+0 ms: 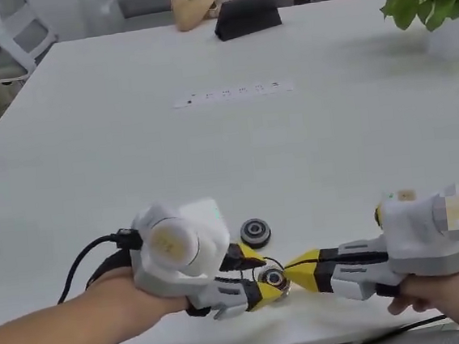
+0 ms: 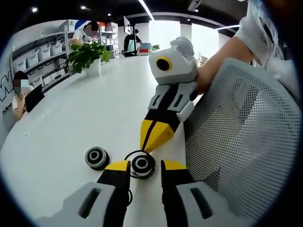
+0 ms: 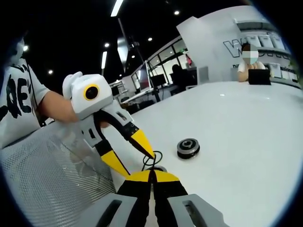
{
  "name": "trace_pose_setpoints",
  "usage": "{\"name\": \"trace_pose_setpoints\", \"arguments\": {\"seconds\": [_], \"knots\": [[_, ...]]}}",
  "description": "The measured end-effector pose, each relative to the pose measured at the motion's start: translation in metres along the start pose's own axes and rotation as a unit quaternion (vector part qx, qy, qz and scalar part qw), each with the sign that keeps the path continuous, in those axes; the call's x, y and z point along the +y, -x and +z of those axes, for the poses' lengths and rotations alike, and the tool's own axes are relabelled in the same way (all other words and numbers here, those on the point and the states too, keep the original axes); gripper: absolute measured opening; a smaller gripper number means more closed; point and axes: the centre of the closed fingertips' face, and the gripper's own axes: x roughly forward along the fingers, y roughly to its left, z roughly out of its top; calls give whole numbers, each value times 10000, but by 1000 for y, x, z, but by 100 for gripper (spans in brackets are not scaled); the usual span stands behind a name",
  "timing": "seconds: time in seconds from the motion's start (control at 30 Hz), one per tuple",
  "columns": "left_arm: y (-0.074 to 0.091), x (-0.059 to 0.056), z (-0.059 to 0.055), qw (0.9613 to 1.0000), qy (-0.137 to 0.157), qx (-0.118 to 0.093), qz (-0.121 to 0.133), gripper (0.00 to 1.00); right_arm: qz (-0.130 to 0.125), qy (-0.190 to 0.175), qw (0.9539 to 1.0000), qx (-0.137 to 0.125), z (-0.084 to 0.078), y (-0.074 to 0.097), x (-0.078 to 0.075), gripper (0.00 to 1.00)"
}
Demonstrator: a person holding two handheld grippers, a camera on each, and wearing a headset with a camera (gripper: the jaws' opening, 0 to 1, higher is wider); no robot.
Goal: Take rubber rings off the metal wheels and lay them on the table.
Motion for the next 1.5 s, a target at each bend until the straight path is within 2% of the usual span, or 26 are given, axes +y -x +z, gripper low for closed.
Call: {"name": "trace_pose_setpoints", "arguments": {"seconds": [0.43, 0.67, 0.83, 1.17, 1.33, 1.5], "knots": [[21, 5, 5, 9997, 134, -167, 125, 33, 61, 10, 10000, -27, 5, 1, 3, 0], [33, 3, 12, 9990, 237, -328, 166, 39, 95, 40, 9999, -41, 9, 0, 5, 0], [44, 3, 19, 9982, 288, -475, 229, 43, 123, 64, 9999, -40, 12, -1, 5, 0], [58, 10, 23, 9958, 511, -644, 412, 54, 201, 120, 9997, -28, 19, -6, 7, 0], [66, 11, 24, 9944, 611, -717, 478, 61, 222, 151, 9996, -19, 22, -8, 6, 0], [75, 11, 23, 9931, 701, -767, 550, 63, 249, 166, 9996, -12, 26, -9, 7, 0]]}}
